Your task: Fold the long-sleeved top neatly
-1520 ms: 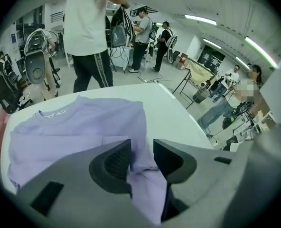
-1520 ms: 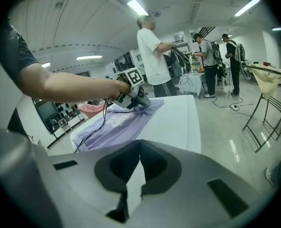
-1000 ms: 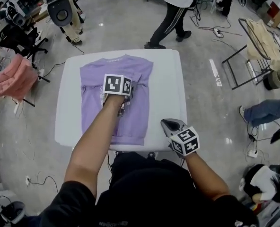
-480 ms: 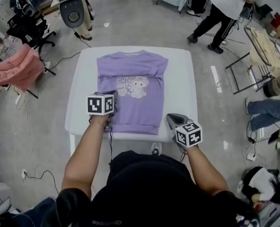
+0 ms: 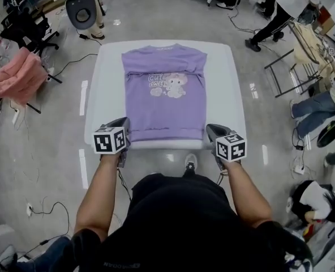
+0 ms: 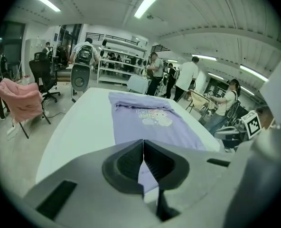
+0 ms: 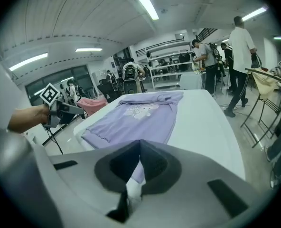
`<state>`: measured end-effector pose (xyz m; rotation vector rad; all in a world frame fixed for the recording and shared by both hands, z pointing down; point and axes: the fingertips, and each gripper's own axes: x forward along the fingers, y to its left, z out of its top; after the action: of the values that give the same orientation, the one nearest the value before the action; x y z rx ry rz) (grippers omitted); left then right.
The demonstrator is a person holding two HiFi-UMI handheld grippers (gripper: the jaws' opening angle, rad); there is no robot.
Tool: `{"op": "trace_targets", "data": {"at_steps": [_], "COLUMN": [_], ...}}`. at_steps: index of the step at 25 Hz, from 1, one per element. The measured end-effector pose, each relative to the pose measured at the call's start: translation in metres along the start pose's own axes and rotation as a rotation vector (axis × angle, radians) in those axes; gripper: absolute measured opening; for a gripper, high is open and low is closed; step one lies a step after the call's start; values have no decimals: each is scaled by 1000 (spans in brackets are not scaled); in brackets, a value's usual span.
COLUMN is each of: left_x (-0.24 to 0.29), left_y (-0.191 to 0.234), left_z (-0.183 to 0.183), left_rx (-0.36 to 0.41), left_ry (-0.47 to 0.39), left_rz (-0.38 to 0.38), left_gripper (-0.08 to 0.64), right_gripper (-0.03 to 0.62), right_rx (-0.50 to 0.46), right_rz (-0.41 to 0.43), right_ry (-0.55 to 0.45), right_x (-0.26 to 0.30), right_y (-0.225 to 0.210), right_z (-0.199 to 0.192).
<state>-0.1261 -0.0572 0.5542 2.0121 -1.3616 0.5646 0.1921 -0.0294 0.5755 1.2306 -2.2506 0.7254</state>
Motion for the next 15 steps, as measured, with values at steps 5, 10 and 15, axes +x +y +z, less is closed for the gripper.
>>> {"op": "trace_targets", "data": {"at_steps": [5, 10, 15], "left_x": [-19, -12, 0], "left_y": [16, 7, 8], "left_z": [-53, -84, -110], "left_rx": [46, 105, 161], "left_ry": [54, 123, 185], "left_rz": [-11, -78, -86], "left_gripper": [8, 9, 62], "right_gripper": [5, 6, 28], "right_rx": [5, 41, 48], "right_rz": [-38, -82, -103], "right_ry": [10, 40, 83], "right_x": [-11, -6, 0], "right_y": [30, 29, 28], "right_z": [-19, -37, -60]}}
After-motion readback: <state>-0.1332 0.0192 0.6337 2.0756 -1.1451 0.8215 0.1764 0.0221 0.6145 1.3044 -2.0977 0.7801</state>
